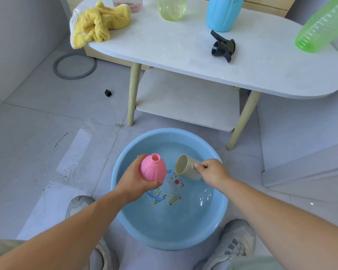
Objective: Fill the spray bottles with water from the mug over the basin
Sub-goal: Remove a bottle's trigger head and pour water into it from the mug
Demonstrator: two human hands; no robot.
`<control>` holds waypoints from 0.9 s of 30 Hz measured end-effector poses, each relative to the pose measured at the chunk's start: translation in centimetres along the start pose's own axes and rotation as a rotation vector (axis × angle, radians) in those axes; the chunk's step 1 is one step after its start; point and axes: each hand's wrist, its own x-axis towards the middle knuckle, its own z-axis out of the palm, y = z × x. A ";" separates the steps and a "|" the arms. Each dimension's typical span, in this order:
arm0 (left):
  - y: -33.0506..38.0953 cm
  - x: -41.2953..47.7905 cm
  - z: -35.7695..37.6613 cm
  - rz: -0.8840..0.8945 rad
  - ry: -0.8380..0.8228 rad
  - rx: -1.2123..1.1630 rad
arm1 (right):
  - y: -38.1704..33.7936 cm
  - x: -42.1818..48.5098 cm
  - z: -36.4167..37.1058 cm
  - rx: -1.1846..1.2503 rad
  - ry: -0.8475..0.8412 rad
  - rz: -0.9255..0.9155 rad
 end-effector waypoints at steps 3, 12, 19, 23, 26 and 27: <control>-0.1 0.0 0.1 -0.011 -0.009 0.012 | 0.0 0.3 0.1 -0.037 -0.015 0.003; 0.1 0.0 0.2 -0.014 -0.021 0.018 | 0.2 0.2 0.5 -0.113 -0.026 0.010; 0.2 0.0 0.1 -0.016 -0.019 0.007 | 0.3 0.1 0.6 -0.124 -0.044 0.014; 0.2 0.0 0.0 -0.013 -0.015 0.003 | 0.2 0.1 0.7 -0.108 -0.056 -0.009; 0.2 0.0 0.0 0.004 -0.012 0.010 | 0.1 0.0 0.7 -0.062 -0.064 -0.016; 0.2 0.0 -0.1 0.008 -0.011 0.008 | 0.1 0.0 0.6 -0.045 -0.064 -0.023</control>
